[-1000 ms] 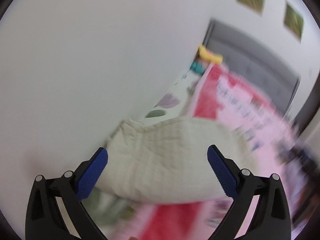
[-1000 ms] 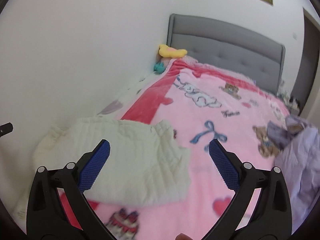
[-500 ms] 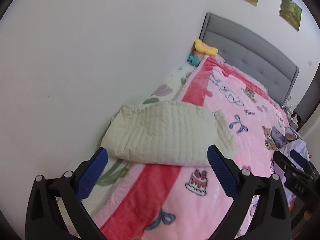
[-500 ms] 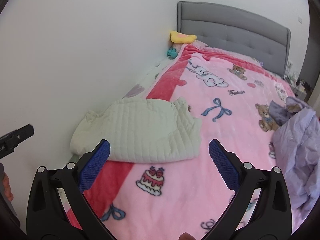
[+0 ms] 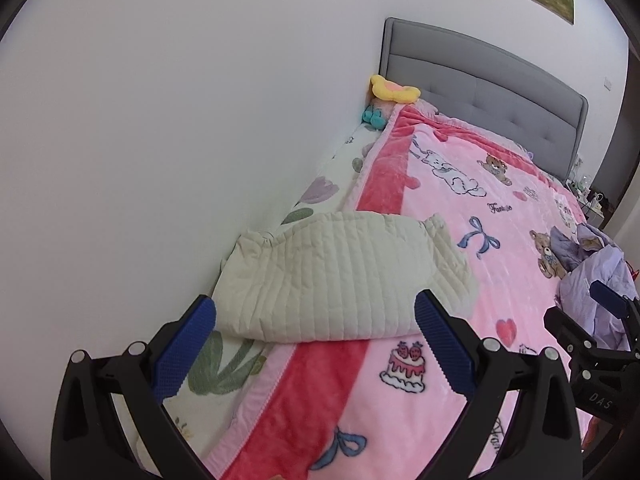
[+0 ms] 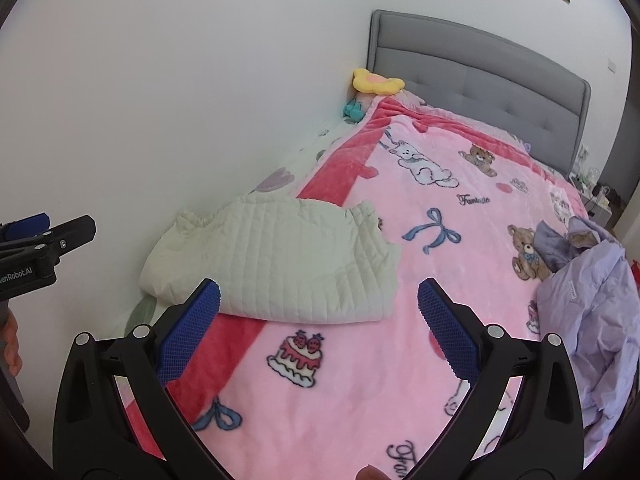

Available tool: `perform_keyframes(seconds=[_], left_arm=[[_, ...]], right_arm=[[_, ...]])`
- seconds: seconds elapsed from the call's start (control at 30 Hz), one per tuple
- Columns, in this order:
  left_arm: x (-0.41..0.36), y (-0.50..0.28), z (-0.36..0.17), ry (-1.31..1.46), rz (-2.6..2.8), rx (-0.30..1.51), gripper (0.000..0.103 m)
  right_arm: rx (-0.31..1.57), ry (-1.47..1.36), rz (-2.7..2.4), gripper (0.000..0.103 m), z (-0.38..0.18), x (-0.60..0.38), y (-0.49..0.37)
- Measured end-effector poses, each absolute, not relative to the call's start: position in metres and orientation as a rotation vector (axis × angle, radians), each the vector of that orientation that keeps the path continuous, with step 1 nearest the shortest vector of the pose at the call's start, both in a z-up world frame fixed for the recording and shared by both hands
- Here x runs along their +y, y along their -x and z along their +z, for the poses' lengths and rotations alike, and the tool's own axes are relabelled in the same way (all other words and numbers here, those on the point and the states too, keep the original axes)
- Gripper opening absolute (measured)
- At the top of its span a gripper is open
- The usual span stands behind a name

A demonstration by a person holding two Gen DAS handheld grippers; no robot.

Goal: Fold large clothes

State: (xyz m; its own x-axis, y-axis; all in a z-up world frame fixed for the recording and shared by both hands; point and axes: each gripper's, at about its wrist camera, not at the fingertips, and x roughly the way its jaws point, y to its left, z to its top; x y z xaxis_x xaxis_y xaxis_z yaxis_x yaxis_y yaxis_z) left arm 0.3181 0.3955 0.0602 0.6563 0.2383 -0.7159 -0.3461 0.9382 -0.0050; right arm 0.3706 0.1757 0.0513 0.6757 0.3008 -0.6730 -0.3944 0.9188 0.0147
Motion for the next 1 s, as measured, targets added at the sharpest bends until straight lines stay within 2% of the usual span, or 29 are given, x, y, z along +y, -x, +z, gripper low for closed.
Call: perform_keyframes(seconds=[0.67,1.0], left_arm=[[0.395,-0.339,0.058,0.121,0.311,0.773,0.098],[0.401,-0.341,0.058,0.228,0.273,0.764,0.098]], right_arm=[[0.732,0.157,0.386,0.095,0.050,0.192,-0.384],[0.721,0.168,0.370,0.095,0.053,0.193,-0.382]])
